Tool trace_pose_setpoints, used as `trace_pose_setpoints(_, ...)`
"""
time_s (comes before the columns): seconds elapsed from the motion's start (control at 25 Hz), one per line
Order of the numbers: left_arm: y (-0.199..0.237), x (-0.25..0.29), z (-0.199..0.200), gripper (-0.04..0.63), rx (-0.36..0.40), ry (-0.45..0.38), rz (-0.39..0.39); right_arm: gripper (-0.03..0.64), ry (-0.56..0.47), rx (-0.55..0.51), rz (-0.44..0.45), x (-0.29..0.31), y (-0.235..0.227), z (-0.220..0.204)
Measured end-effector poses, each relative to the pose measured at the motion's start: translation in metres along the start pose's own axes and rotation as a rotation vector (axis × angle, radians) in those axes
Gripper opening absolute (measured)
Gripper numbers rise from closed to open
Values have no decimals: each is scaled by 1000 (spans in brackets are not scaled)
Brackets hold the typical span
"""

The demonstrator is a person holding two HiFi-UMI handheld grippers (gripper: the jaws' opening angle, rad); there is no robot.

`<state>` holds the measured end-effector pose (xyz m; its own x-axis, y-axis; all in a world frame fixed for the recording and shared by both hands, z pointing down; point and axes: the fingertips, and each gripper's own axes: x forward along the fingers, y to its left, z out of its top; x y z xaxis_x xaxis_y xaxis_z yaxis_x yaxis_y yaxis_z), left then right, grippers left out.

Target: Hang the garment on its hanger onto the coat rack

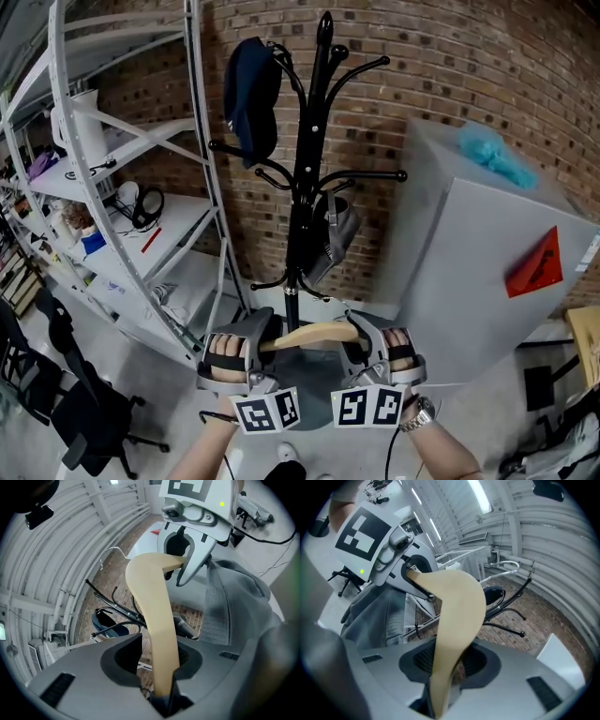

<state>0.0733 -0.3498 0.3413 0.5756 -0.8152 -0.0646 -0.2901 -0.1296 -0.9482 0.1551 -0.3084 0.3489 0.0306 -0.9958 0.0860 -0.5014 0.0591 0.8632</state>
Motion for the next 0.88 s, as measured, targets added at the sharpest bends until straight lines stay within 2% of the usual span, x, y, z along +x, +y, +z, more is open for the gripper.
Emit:
trace_pose_setpoints(0.48, 8, 71, -27, 93, 37, -71, -35, 101, 60, 33, -30, 77, -19, -6)
trace_pose_setpoints(0.68, 3, 94, -36, 19, 32, -53, -67, 101, 69, 48, -17, 104, -24, -11)
trace_pose_setpoints(0.88, -4, 124, -44, 5, 28, -26, -85, 101, 63, 46, 7, 136, -28, -24)
